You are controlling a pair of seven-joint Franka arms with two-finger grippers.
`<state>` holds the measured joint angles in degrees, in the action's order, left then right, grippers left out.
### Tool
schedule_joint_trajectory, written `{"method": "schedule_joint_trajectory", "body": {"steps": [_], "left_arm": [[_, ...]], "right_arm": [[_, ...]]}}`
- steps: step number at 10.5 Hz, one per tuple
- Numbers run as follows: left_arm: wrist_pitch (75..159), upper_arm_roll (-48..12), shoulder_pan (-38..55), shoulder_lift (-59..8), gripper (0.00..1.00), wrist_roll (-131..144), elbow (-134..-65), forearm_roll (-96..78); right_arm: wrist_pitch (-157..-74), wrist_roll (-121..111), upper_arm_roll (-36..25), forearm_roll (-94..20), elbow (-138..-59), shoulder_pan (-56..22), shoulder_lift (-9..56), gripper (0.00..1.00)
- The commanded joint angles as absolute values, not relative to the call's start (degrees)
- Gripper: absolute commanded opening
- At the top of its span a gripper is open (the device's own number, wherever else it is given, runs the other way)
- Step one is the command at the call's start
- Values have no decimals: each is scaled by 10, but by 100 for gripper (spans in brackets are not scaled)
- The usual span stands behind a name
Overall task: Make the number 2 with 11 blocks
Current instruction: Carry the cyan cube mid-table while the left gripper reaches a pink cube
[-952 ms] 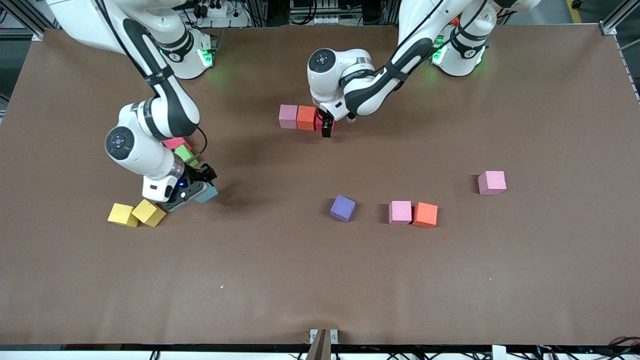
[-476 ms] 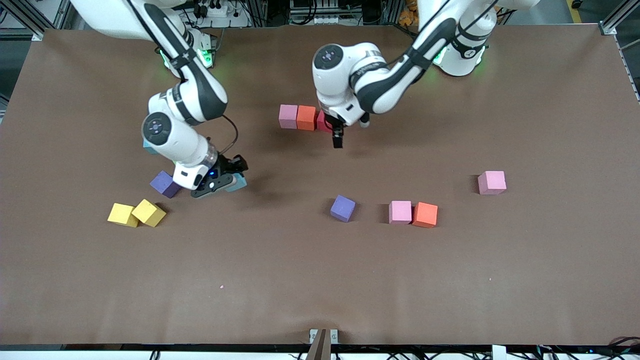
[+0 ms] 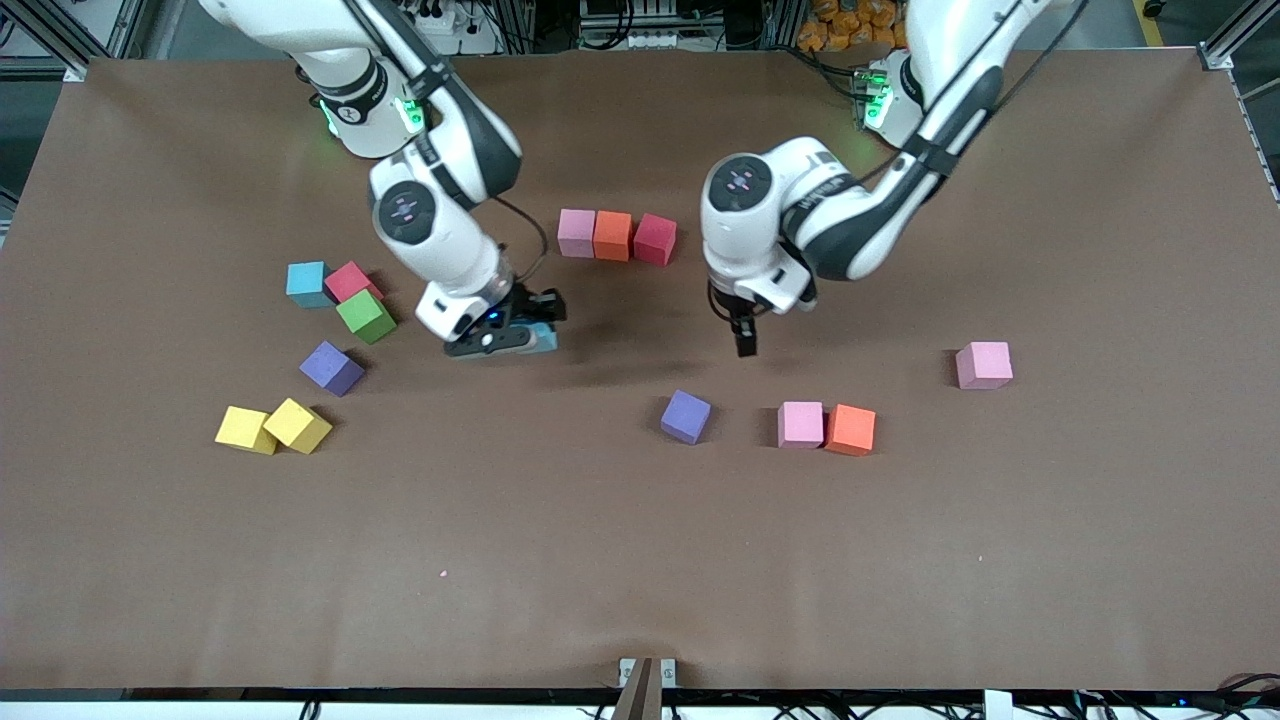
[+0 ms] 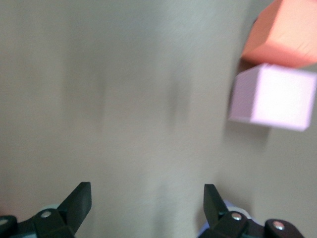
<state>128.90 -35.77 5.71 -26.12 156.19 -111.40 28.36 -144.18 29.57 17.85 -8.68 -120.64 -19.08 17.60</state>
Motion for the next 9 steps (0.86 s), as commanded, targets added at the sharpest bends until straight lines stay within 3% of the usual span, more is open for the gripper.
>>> {"method": "schedule_joint_trajectory", "body": {"steps": [1, 5, 9], "left_arm": [[1282, -368, -1, -261, 100, 1559, -1097, 305], [1292, -367, -58, -310, 100, 1428, -1053, 300], [1309, -367, -83, -352, 100, 1303, -1029, 287]], "right_arm": [[-1462, 455, 171, -58, -1159, -253, 232, 27], [-1461, 686, 131, 97, -1070, -355, 339, 27], [-1461, 709, 121, 111, -1064, -405, 358, 27]]}}
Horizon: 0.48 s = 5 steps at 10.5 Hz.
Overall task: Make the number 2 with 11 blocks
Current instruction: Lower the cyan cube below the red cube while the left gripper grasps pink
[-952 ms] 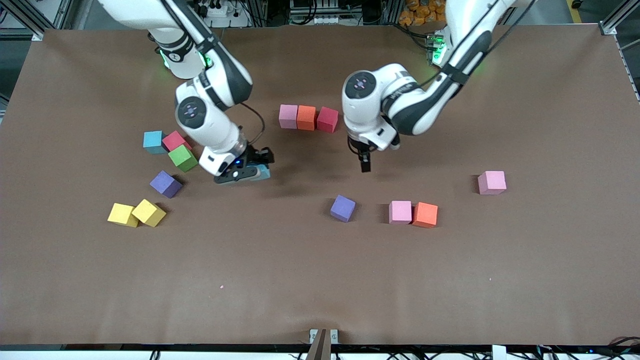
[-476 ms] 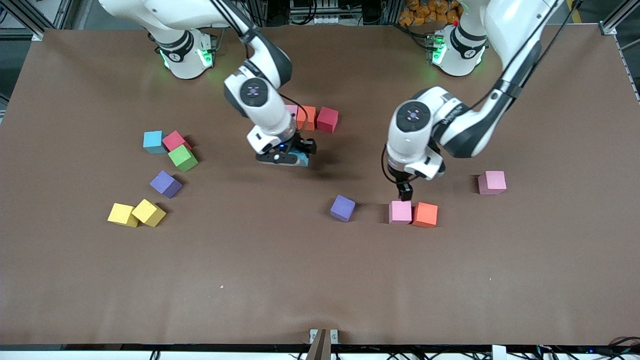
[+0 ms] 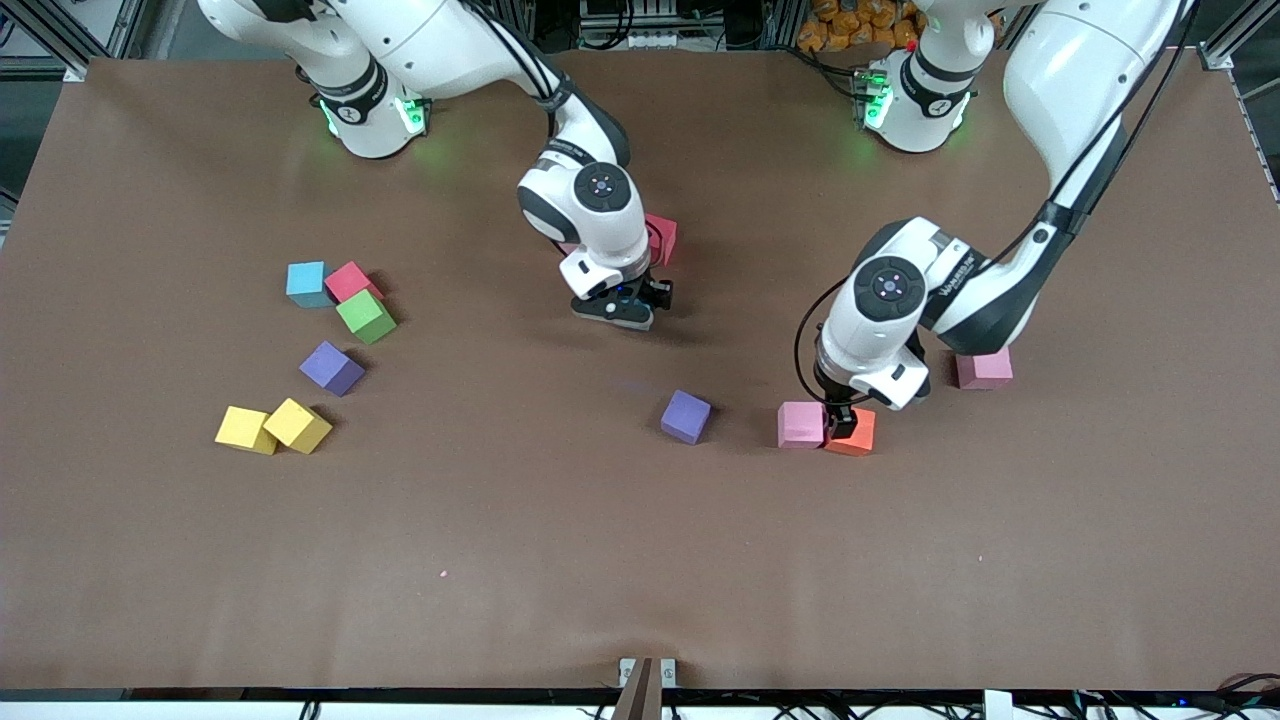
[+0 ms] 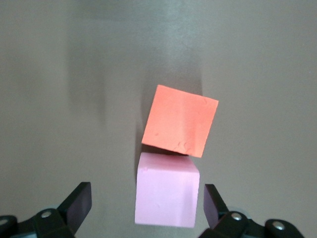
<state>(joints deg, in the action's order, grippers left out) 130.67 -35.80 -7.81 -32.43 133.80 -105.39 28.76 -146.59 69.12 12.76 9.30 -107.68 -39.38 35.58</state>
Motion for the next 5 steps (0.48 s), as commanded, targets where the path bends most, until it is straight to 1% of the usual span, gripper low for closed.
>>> {"method": "schedule_joint_trajectory", "body": {"steps": [1, 5], "left_arm": [[1309, -367, -83, -372, 100, 1288, -1012, 287], [1310, -367, -74, -403, 100, 1288, -1005, 286]], "right_arm": [[-1460, 711, 121, 111, -1065, -410, 358, 27], [-1450, 676, 121, 113, -1078, -406, 359, 28]]}}
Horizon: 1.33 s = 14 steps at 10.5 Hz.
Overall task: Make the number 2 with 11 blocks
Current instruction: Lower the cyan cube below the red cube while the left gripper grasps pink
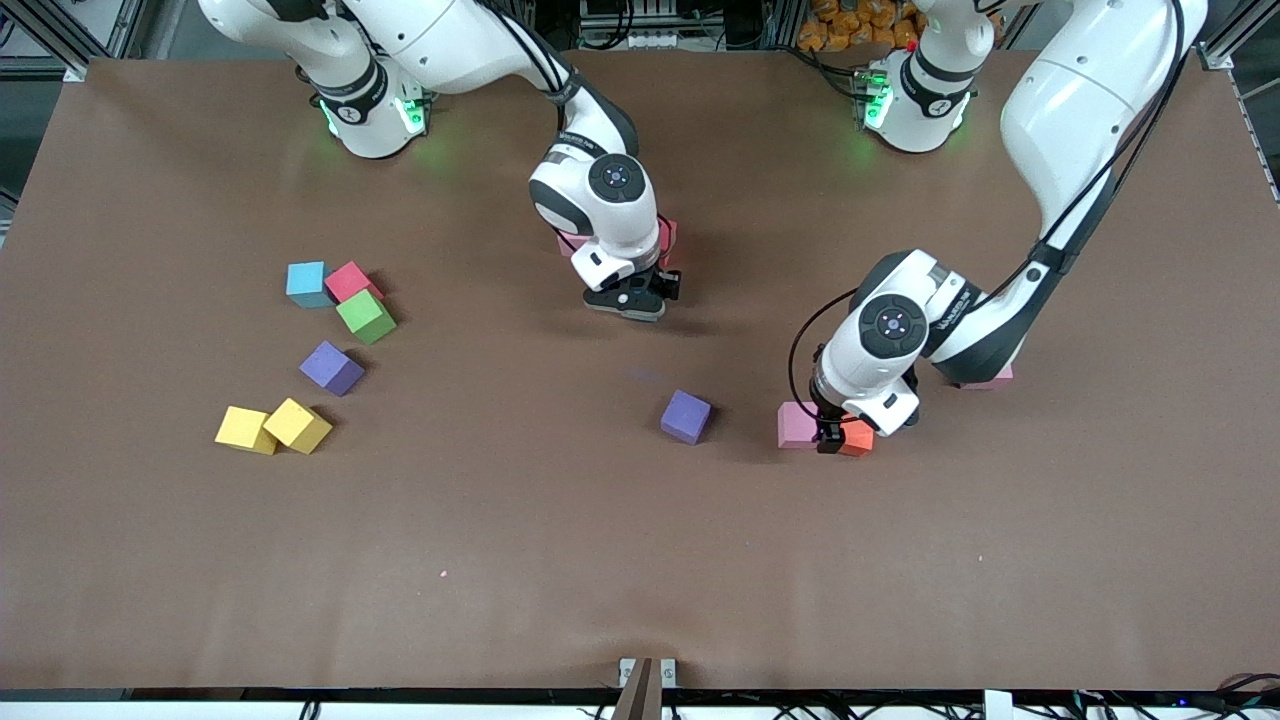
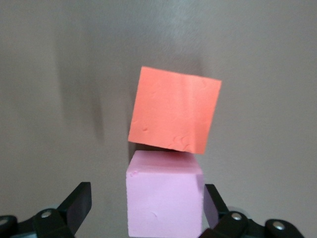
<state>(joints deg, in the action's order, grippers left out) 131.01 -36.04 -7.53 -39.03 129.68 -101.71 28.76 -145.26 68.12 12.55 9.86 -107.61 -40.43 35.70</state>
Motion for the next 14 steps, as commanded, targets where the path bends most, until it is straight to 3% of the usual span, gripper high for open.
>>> {"method": "schedule_joint_trajectory", "body": {"steps": [1, 14], "left_arm": [[1311, -367, -74, -409, 100, 1288, -1003, 286], [1325, -362, -71, -419, 100, 1307, -992, 292]], "right_arm": [[-1448, 674, 121, 113, -1078, -408, 359, 28], [-1442, 642, 131, 108, -1088, -421, 358, 29]]}}
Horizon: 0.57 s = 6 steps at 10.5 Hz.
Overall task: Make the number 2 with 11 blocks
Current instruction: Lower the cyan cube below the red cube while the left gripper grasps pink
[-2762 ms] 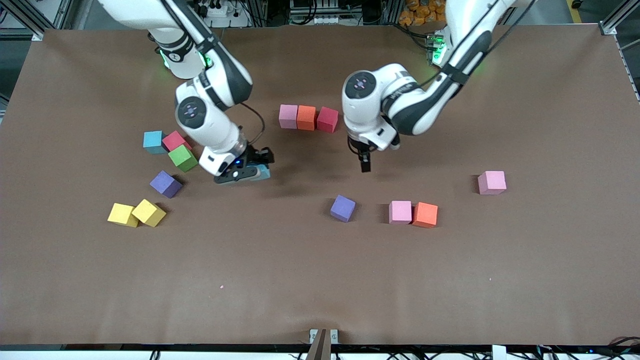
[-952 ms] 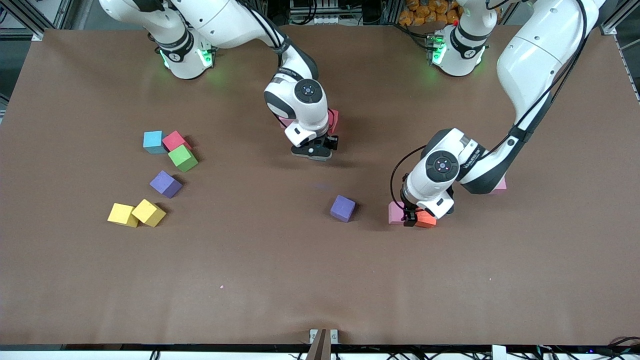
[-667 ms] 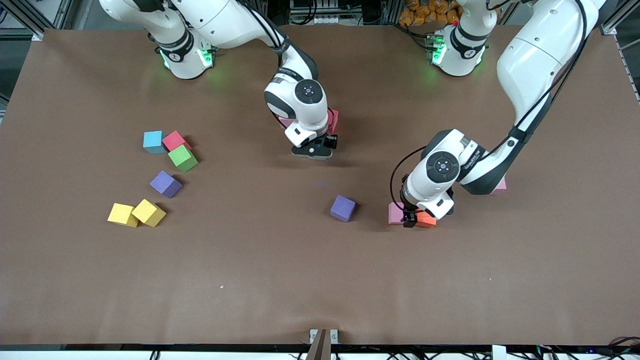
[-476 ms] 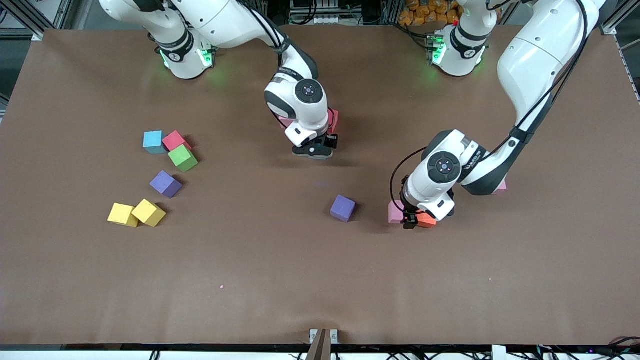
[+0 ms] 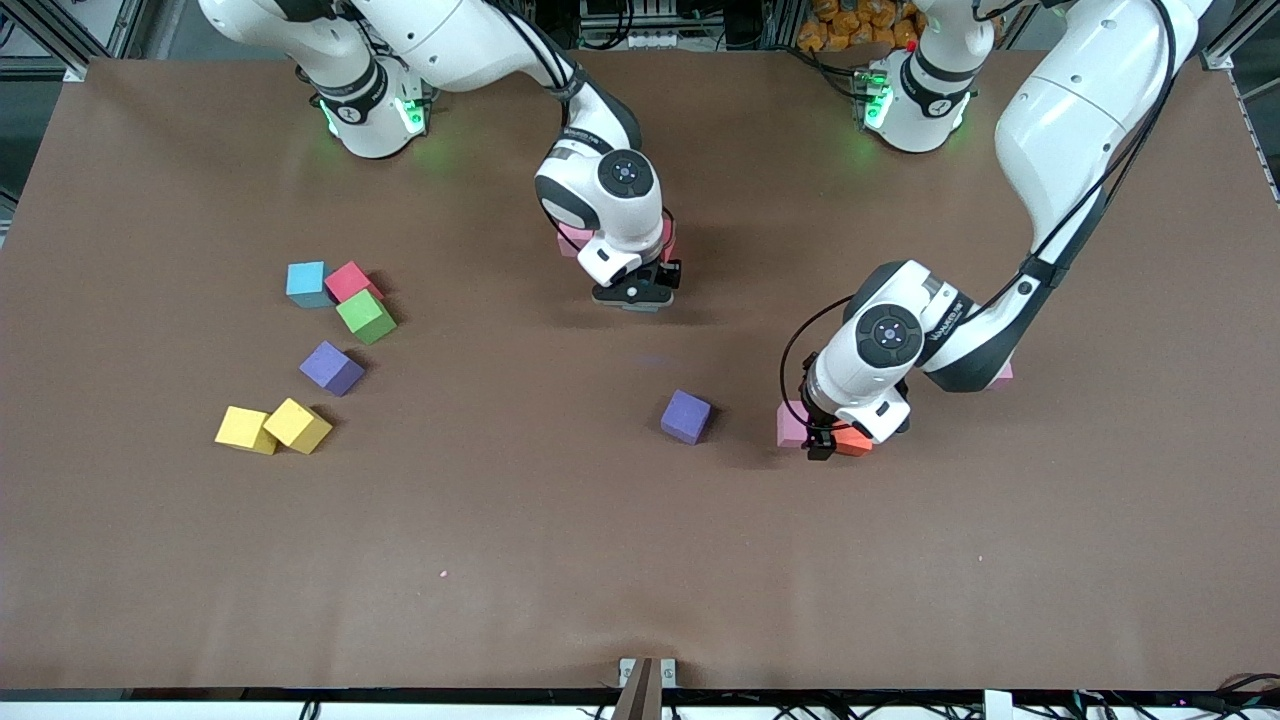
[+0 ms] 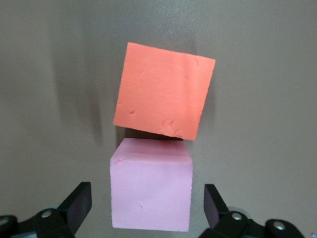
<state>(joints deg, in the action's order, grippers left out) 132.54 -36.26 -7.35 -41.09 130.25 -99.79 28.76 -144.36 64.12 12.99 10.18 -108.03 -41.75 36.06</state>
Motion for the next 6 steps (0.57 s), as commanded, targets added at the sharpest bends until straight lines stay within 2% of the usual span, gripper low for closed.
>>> {"method": "schedule_joint_trajectory", "body": {"steps": [1, 6], "left_arm": [[1325, -363, -71, -425, 100, 1307, -991, 294], [1337, -361, -67, -441, 100, 1305, -991, 296]], "right_arm": [[-1442, 642, 134, 108, -1089, -421, 357, 29], [-1442, 642, 138, 109, -1104, -421, 354, 29]]}}
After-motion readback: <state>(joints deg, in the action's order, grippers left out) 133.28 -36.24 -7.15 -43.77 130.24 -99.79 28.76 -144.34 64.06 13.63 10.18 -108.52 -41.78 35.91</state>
